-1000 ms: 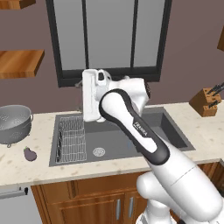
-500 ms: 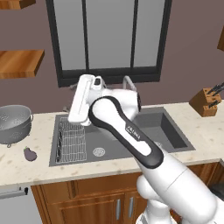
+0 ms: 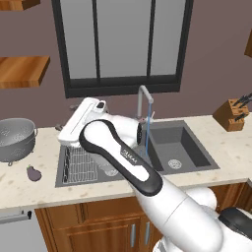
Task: Turn on the sink faucet. Then move the eggplant from the counter to the sink. Turn off the sink. Move the vegetable from the sink to the pot next to the stove. Finally move the pot to the front left burner.
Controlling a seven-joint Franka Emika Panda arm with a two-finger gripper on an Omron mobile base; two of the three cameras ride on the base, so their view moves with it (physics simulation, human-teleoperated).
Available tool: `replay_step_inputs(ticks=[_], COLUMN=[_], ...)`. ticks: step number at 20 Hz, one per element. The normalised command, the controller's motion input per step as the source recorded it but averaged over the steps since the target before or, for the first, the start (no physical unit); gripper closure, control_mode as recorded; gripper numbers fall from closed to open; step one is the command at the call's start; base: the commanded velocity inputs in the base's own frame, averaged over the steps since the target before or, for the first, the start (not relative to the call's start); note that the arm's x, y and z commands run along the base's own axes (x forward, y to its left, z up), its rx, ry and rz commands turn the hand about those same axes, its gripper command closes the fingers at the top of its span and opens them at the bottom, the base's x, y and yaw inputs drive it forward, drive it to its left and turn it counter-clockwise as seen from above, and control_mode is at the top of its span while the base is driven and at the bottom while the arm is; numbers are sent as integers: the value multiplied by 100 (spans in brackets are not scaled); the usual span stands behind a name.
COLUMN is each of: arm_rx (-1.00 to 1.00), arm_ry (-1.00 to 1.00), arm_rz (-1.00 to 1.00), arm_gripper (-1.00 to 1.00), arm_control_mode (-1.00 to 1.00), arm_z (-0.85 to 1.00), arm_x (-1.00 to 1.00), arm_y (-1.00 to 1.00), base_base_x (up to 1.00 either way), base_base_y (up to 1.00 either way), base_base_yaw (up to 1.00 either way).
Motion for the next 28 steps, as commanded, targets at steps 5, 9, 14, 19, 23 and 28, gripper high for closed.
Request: replay_step_inputs(ticks=[5,9,14,19,23,28], arm_rx=[-6,-29,-31,-30,-35,-44], arm_ry=[-5,-46,-48,-45,-51,-56], arm_rz=[5,27,34,35,31,23], arm_gripper=[-100,-100,-100,-100,-100,-100], arm_control_mode=[-100,-100,-100,-100,-100,-100], arm_z=[-7,-1,-2,-3,0,0], arm_x=[15,14,16,22,4,0], arm_y=[15,1,0,-1,-1,0], base_base_x=[0,0,0,0,0,0], base_base_y=[0,0,0,0,0,0], base_base_yaw=[0,0,0,0,0,0])
